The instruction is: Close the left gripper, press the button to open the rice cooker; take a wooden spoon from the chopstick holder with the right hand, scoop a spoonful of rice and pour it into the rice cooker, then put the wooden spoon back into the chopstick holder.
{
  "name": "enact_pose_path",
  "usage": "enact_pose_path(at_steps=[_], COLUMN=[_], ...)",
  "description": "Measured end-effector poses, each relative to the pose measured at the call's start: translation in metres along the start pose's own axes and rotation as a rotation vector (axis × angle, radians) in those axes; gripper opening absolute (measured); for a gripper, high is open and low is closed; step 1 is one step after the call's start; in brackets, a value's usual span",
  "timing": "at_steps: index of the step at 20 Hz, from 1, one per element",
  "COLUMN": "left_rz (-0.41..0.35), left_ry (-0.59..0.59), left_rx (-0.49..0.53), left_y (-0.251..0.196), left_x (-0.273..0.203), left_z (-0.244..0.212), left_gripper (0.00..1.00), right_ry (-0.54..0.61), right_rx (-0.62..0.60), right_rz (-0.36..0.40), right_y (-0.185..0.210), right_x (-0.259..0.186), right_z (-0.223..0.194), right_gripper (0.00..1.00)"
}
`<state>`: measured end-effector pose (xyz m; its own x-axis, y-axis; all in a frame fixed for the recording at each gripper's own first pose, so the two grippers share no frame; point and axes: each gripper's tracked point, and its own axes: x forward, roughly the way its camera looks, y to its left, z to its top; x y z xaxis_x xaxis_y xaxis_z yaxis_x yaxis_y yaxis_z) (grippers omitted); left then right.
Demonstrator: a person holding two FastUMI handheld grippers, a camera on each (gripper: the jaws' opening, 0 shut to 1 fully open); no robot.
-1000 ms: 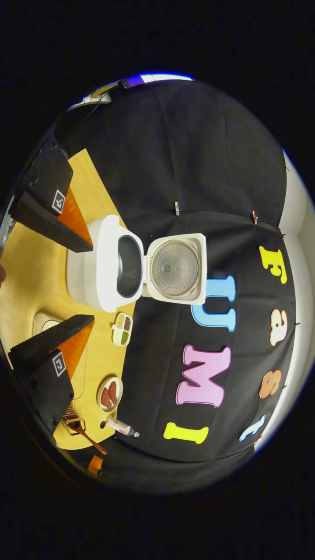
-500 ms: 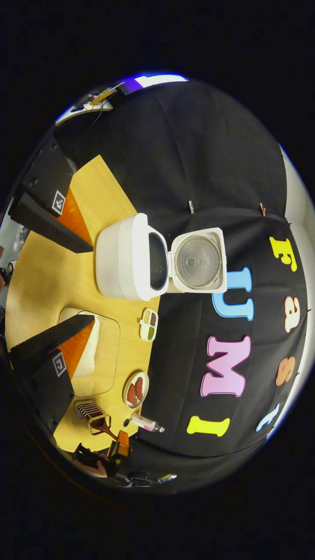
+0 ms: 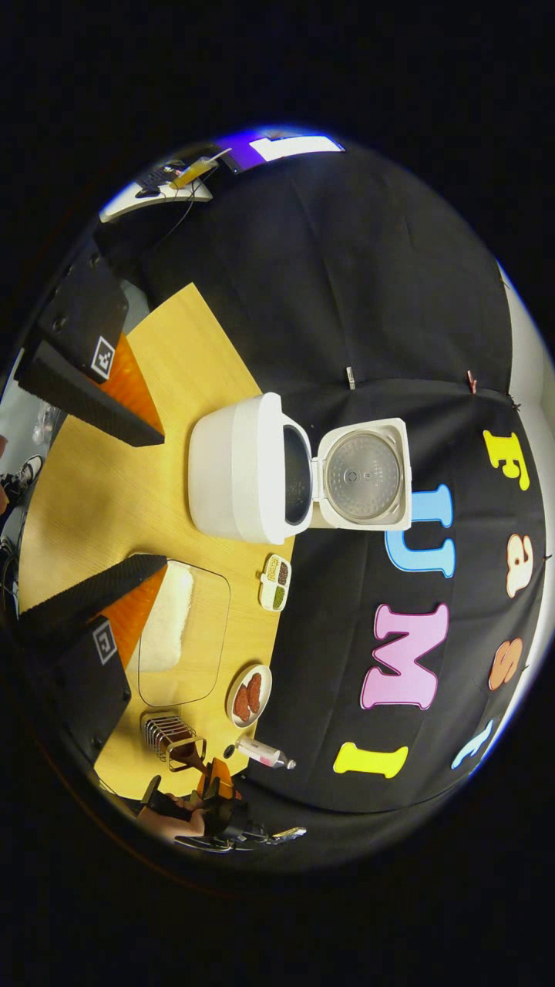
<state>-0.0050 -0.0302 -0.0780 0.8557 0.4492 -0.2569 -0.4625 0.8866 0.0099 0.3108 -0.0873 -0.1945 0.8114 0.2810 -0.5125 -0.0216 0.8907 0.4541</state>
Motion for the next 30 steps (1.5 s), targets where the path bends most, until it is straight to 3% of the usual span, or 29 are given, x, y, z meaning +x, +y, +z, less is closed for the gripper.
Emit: enact_pose_path(at_steps=[2,8,17,25,30], left_rz=[-0.030,-0.157,-0.311,-0.429,-0.459], left_ry=[-0.005,-0.004,0.007,-0.005,-0.003], left_rx=[0.006,0.015,-0.002,0.025,0.039], left_y=[-0.003,-0.002,0.030,0.043,0.059], left_x=[0.002,0.010,0.044,0.058,0.069], left_z=[0.001,0.000,0.007,0.014,0.013], left_gripper=[0.97,0.97,0.96,0.96,0.96], right_ry=[-0.010,-0.110,-0.319,-0.373,-0.365], right_rx=[-0.024,-0.036,-0.069,-0.071,-0.088], right_rz=[-0.014,-0.028,-0.184,-0.211,-0.161], right_y=[-0.002,0.015,0.011,0.052,0.108], right_x=[-0.008,-0.052,-0.148,-0.209,-0.213], right_z=[0.003,0.044,0.104,0.077,0.047], right_gripper=[0.14,0.17,0.17,0.17,0.17])
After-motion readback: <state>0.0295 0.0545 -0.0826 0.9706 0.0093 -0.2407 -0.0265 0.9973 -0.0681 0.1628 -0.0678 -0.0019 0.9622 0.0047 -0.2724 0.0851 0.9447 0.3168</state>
